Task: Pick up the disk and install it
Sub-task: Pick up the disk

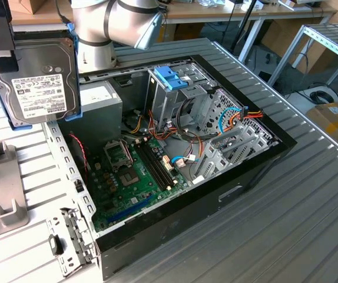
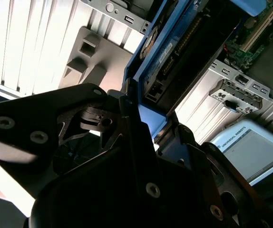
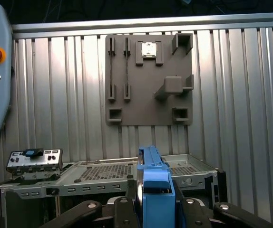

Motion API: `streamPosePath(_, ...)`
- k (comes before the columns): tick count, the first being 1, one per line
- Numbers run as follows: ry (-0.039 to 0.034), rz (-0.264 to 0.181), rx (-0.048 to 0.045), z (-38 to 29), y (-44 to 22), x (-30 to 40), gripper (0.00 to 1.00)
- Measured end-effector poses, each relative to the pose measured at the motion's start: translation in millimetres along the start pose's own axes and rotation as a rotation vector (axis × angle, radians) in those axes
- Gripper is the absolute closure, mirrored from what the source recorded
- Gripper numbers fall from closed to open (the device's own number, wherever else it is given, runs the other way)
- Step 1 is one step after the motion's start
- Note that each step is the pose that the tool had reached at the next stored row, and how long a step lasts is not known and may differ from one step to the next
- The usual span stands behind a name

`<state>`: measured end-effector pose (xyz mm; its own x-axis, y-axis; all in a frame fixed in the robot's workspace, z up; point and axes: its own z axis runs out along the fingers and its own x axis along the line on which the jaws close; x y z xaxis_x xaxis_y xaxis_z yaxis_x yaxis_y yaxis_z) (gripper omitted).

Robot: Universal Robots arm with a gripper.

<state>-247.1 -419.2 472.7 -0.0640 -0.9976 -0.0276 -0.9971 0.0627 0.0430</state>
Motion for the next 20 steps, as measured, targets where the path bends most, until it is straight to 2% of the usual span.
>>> streamPosePath(20, -0.0001, 0.000, 0.0001, 0.3, -8.7, -0.1, 0.63)
